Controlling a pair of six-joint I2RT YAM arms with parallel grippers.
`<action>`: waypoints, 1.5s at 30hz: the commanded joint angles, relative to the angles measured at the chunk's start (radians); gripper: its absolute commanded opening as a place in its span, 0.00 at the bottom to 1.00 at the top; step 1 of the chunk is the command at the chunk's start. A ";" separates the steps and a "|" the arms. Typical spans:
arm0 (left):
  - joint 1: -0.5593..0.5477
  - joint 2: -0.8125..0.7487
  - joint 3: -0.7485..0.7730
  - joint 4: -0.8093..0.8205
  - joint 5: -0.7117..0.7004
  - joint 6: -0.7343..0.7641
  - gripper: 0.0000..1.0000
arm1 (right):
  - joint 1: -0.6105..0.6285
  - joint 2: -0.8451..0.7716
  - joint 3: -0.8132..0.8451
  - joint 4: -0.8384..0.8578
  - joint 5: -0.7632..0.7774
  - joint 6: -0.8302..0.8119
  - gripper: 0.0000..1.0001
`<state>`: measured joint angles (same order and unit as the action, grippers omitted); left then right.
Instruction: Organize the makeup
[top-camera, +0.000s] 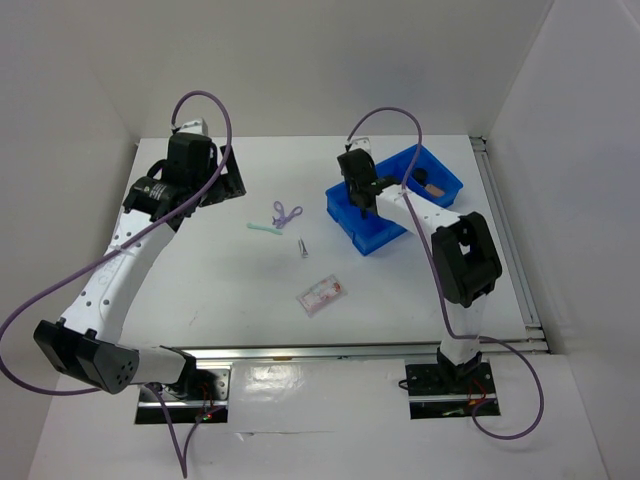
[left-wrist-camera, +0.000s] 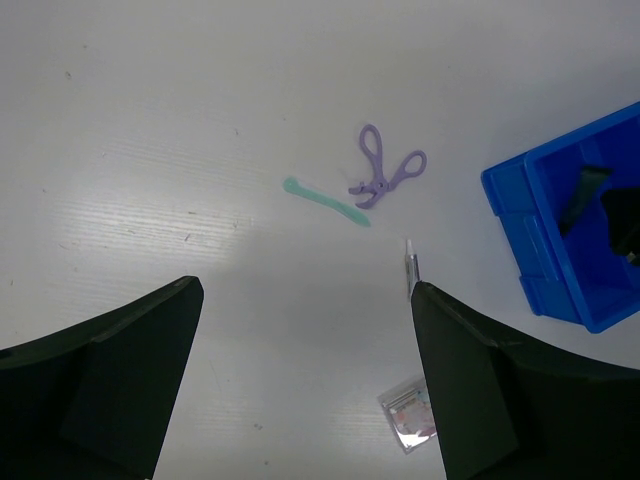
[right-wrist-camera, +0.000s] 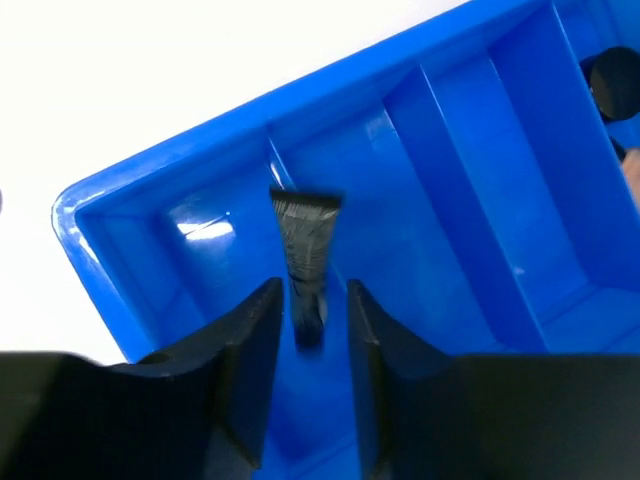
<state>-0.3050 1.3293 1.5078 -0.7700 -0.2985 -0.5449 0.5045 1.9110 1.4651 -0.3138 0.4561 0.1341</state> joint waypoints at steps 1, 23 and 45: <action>0.004 0.004 0.020 0.012 0.010 0.026 1.00 | 0.002 -0.007 0.020 0.007 -0.019 -0.002 0.41; 0.004 0.001 0.011 0.021 -0.014 0.016 1.00 | 0.236 -0.024 -0.006 -0.001 -0.298 0.090 0.76; 0.004 -0.019 -0.029 0.001 -0.044 0.016 1.00 | 0.327 0.220 0.060 0.009 -0.217 0.111 0.33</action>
<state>-0.3050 1.3365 1.4952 -0.7799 -0.3256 -0.5457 0.8223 2.1052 1.4803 -0.3225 0.1951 0.2382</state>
